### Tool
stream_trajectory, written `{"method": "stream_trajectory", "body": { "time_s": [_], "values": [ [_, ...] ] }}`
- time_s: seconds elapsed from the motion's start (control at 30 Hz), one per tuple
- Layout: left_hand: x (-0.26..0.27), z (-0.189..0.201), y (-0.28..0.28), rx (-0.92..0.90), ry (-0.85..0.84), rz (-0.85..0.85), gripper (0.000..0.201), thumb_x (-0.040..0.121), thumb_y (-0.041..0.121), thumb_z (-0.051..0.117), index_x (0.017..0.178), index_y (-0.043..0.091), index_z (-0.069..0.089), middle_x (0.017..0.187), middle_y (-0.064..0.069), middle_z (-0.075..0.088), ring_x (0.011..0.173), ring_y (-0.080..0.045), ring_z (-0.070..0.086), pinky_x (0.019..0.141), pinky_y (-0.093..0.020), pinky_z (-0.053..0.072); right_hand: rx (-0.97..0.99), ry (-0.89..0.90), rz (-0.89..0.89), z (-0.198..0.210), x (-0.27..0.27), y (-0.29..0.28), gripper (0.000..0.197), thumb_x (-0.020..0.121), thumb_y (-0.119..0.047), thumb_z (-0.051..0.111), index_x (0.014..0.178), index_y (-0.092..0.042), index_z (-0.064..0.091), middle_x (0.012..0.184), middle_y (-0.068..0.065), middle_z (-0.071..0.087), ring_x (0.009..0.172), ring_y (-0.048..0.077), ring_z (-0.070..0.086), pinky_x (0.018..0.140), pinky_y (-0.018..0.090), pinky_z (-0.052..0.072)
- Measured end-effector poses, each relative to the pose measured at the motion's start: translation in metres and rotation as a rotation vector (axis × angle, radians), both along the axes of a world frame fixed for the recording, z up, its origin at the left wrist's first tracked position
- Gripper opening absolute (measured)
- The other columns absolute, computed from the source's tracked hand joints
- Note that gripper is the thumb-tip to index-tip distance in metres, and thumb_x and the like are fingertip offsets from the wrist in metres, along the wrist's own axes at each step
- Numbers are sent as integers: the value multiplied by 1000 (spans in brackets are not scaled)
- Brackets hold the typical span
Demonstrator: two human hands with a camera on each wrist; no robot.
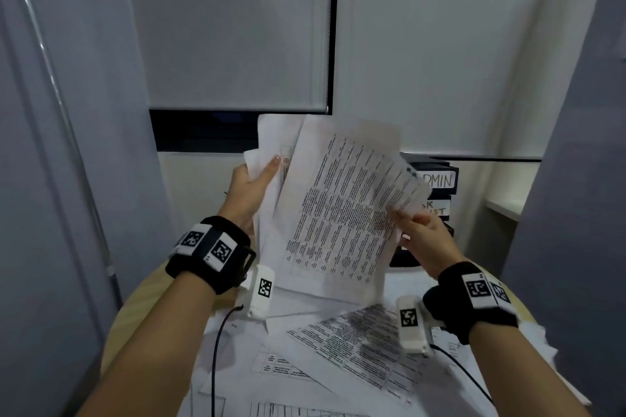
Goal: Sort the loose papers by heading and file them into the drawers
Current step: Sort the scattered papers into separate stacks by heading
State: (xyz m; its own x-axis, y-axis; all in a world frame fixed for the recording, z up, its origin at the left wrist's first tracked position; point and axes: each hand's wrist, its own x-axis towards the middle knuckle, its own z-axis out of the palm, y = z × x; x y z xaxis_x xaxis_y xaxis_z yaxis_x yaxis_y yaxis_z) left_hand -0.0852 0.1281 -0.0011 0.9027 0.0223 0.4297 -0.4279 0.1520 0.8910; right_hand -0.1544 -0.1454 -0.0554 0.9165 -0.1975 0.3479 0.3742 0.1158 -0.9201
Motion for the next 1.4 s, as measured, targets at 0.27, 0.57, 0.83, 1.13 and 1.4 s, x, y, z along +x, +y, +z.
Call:
{"method": "stream_trajectory", "body": {
  "time_s": [0.27,0.57,0.83,1.13,1.4],
  "values": [
    [-5,4,1,-10,-22,-88,40,91,40,60,115,9,64,110,-9,71,103,-25,68,94,-49,51,-71,-52,1,-7,0,-3,18,80,-20,66,97,-16,73,95,-1,75,98,24,68,68,23,55],
    [-20,10,-22,-21,-44,-86,39,99,39,45,115,6,58,112,-11,66,93,-19,66,86,-40,55,-360,40,-17,22,-2,30,56,79,-23,76,128,-15,50,113,-4,66,99,4,64,91,26,50],
    [-24,22,-10,-64,-40,-203,56,96,47,48,128,1,52,124,-22,60,104,-32,66,75,-37,58,-352,-9,65,43,-1,41,80,79,-34,74,145,-17,32,134,-2,55,120,13,55,112,45,35],
    [-29,25,6,-76,-122,-335,69,97,53,25,141,2,41,137,-19,52,125,-33,53,103,-49,44,-291,-46,-95,58,4,35,40,81,-19,76,115,-1,66,100,6,74,88,18,73,81,36,59],
    [-19,0,-12,352,-198,-249,77,70,34,81,135,8,48,125,-2,63,115,-10,61,94,-28,51,-78,-51,-105,71,4,24,17,90,-15,67,103,-5,64,91,7,71,81,19,70,78,34,57]
  ]
}}
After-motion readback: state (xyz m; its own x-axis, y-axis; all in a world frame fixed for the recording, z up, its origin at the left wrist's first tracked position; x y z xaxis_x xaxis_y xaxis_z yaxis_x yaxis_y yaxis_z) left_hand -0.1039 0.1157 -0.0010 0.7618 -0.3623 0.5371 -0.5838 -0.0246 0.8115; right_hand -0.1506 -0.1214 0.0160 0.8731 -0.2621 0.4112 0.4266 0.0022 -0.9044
